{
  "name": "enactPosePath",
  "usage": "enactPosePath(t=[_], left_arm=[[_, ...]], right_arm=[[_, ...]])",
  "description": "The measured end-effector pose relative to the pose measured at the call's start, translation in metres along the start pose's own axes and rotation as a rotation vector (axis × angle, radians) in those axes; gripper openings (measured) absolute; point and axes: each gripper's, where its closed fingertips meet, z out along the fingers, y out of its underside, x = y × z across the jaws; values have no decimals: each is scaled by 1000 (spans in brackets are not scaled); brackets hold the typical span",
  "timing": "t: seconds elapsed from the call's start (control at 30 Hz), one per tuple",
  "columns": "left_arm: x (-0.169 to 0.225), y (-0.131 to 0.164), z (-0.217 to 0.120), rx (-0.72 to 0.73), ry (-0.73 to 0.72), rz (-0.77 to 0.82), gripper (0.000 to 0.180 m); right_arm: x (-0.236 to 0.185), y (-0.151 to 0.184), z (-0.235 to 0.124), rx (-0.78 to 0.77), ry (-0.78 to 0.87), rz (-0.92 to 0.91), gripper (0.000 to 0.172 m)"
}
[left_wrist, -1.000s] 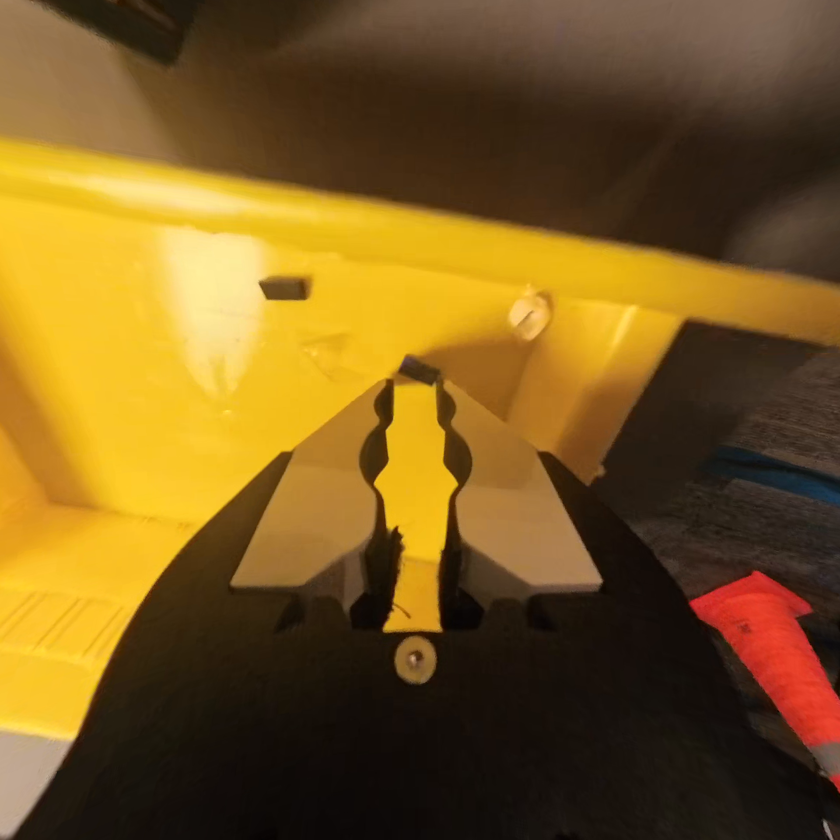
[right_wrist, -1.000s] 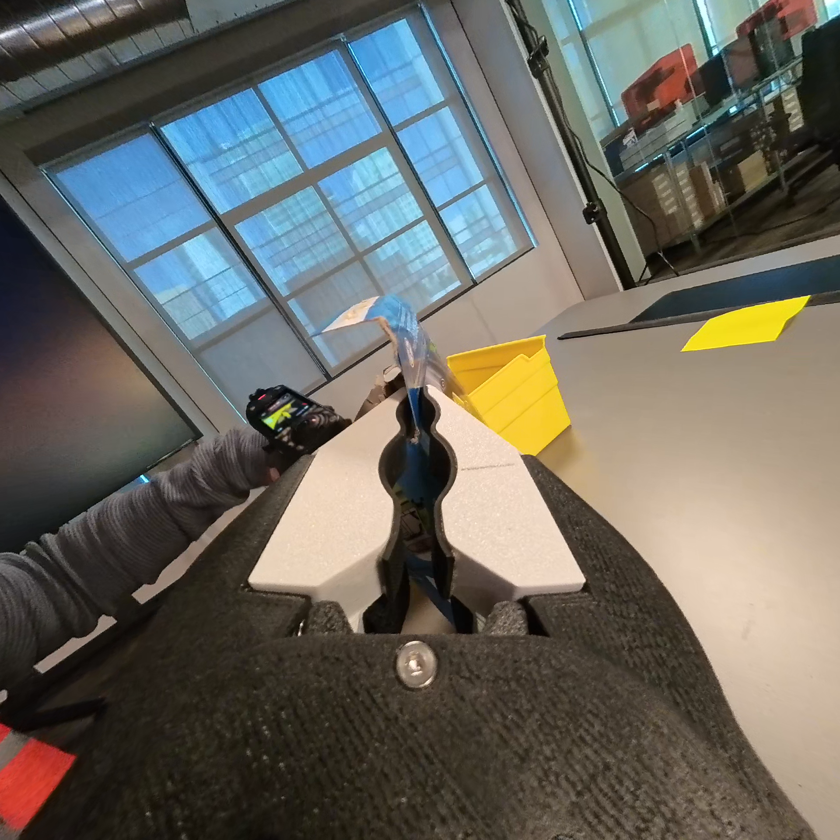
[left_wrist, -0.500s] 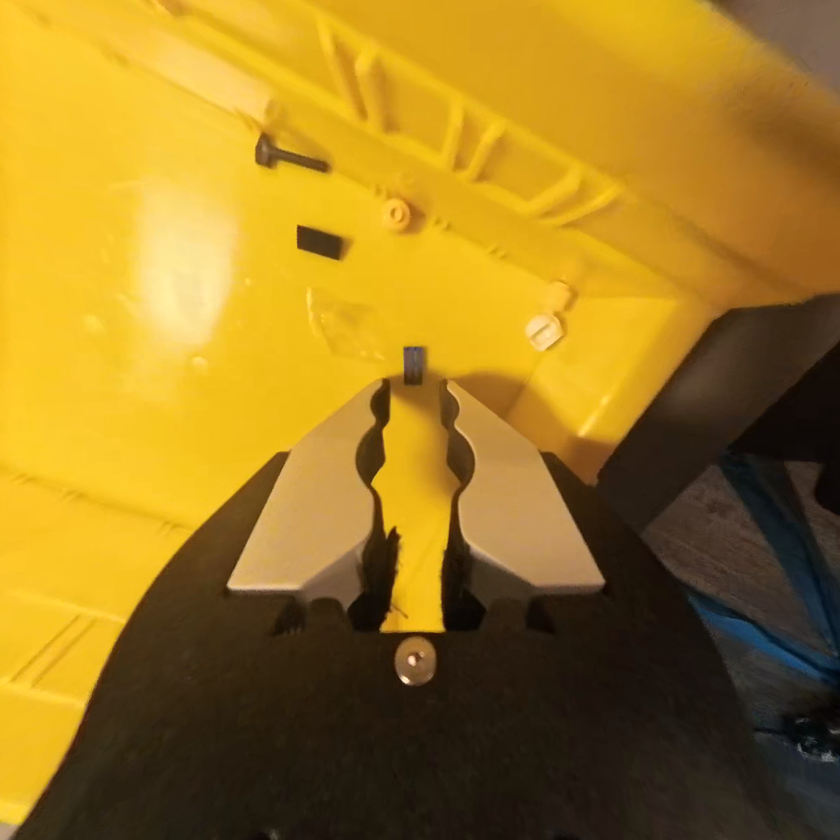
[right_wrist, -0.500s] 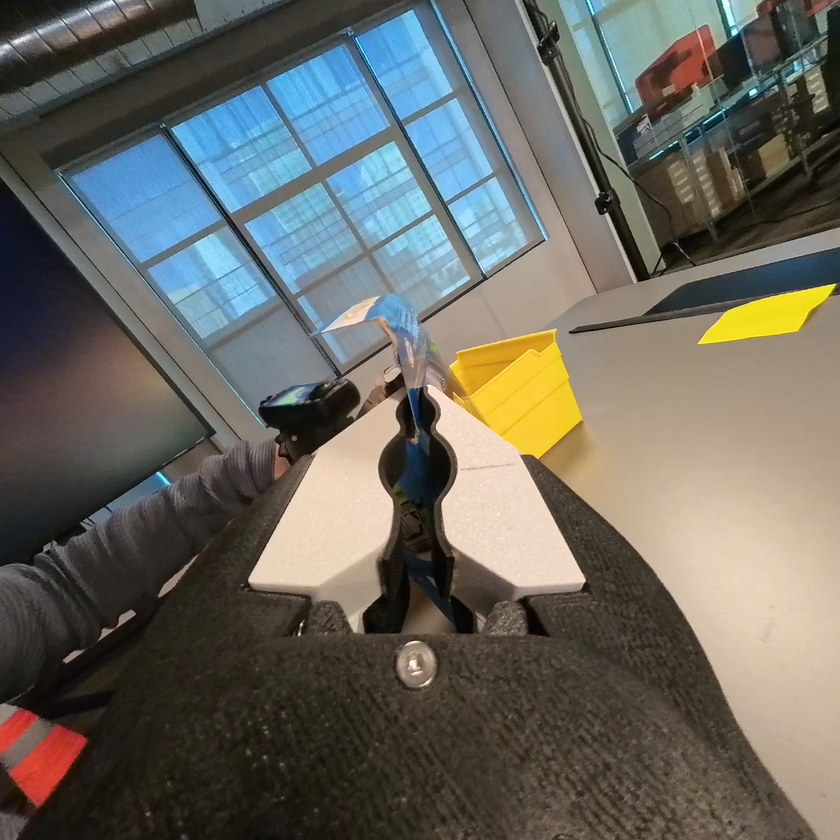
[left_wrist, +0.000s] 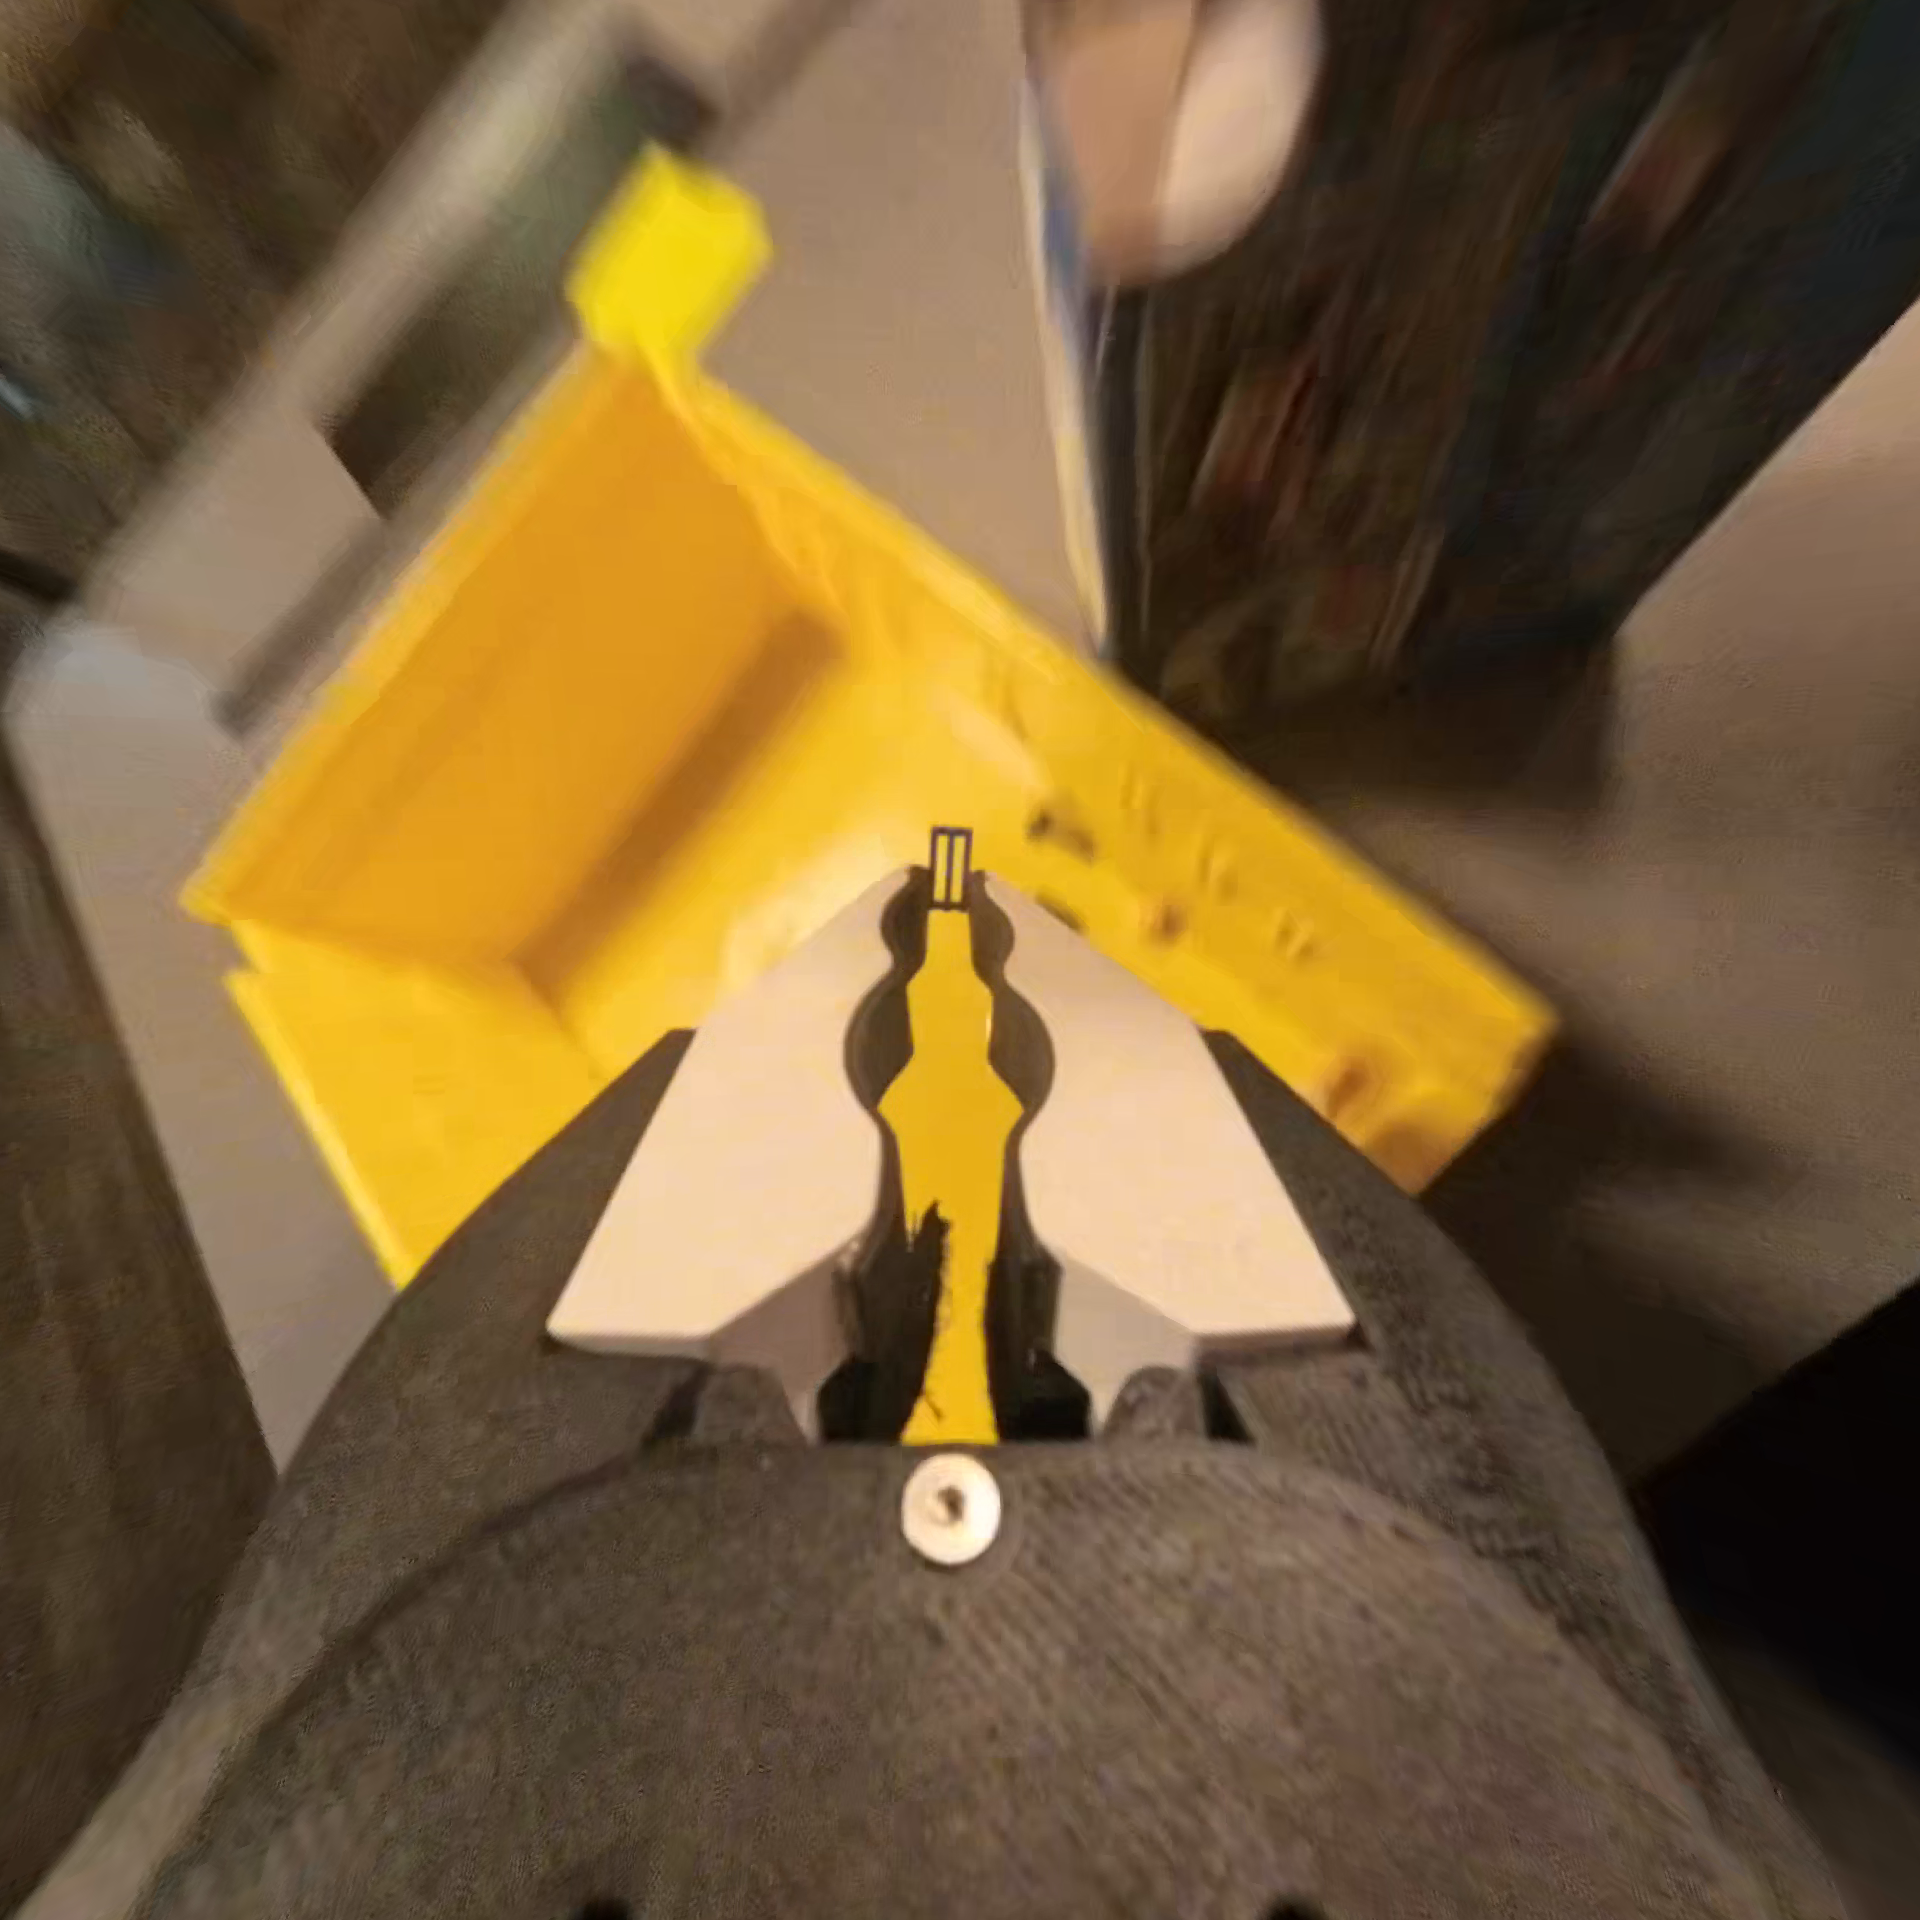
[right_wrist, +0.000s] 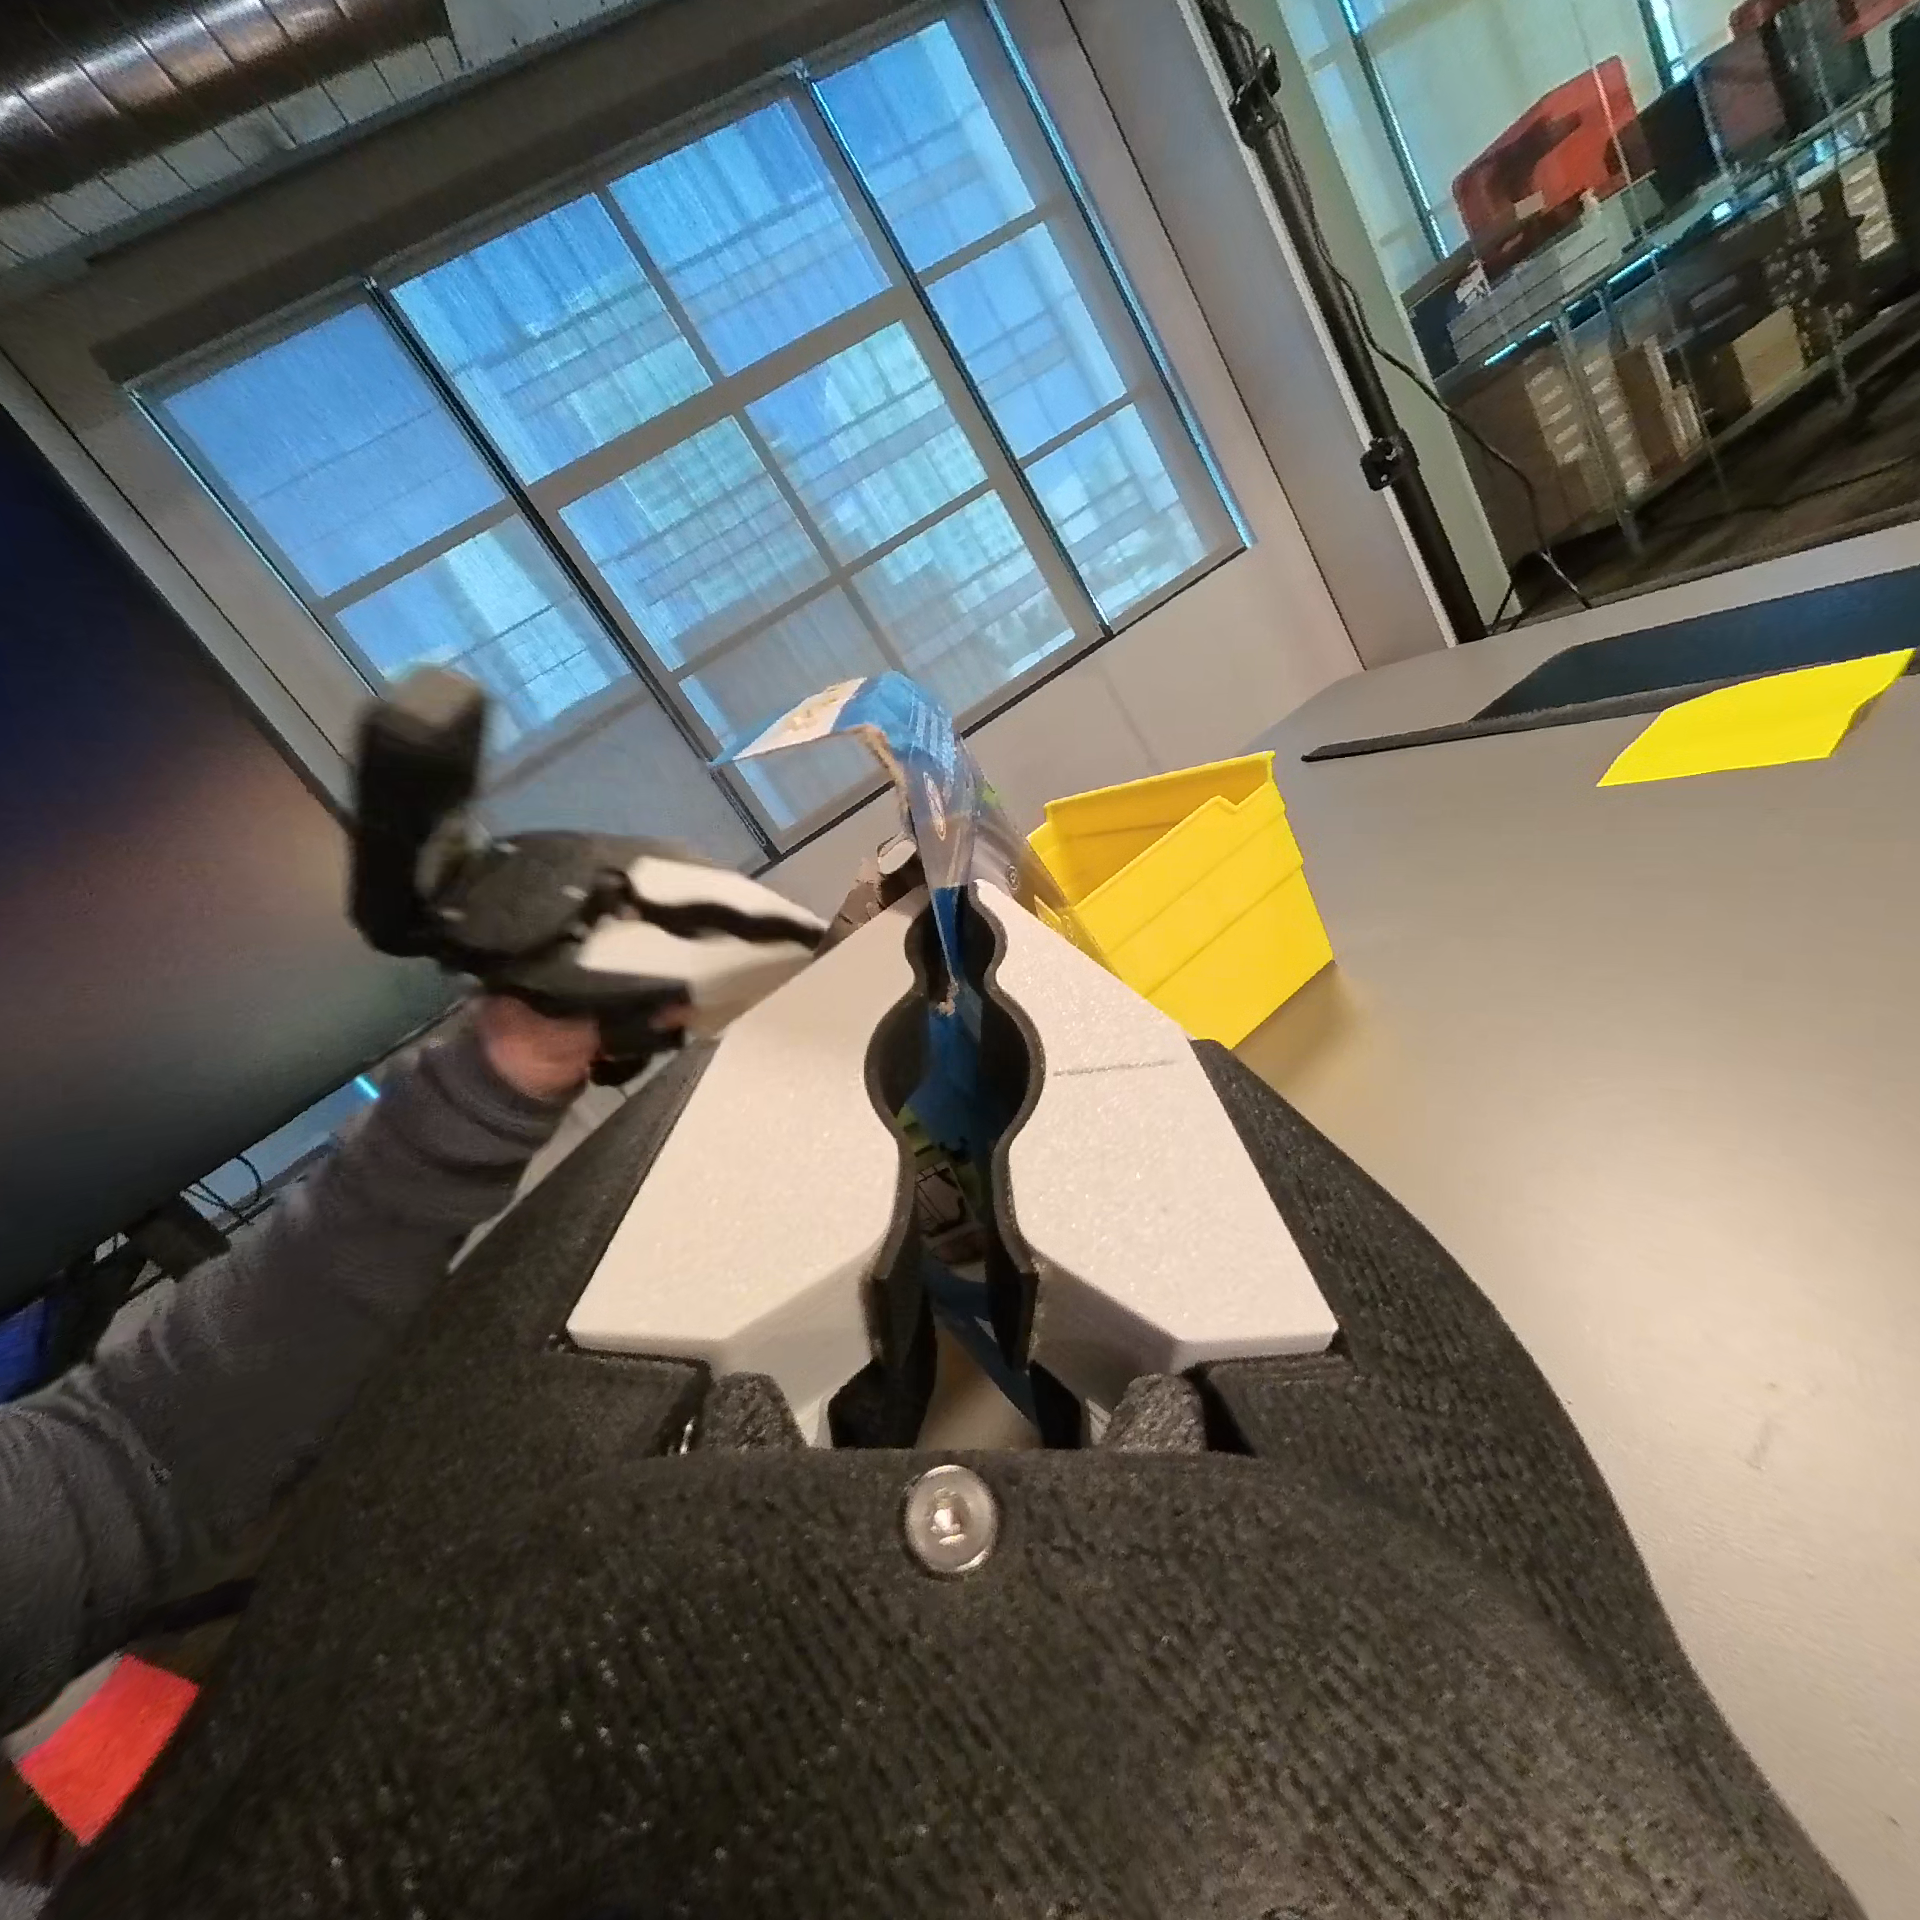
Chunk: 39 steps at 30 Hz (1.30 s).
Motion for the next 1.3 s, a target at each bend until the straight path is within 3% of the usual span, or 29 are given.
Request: enactPosePath(t=[0.13,0.23,0.43,0.5,0.7,0.8,0.9,1.0,1.13,1.3], left_arm=[[7,-77,-43,245,-159,120,6],[57,-114,-40,343,0,218,6],[78,-121,5,194,2,363,7],[78,-118,13,152,2,355,18],[66,-118,-6,212,54,203,28],[28,-104,-25,246,-52,56,21],[-3,-61,-22,164,-79,-80,19],[0,-10,7,-2,68,-146,24],[25,44,47,-169,281,35,36],[41,64,72,-194,475,52,41]], right_arm=[[-1,1,1,-3,-1,-12,0],[0,0,0,0,1,-8,0],[-1,1,0,-1,-1,-10,0],[-1,1,-1,-2,-4,-5,0],[0,0,-2,1,-2,0,0],[1,-1,-2,3,-2,-4,0],[-1,0,-1,-2,-3,-34,0],[-3,2,1,1,-12,-58,0],[-5,3,2,4,-17,-85,0],[-13,6,4,4,-35,-128,0]])
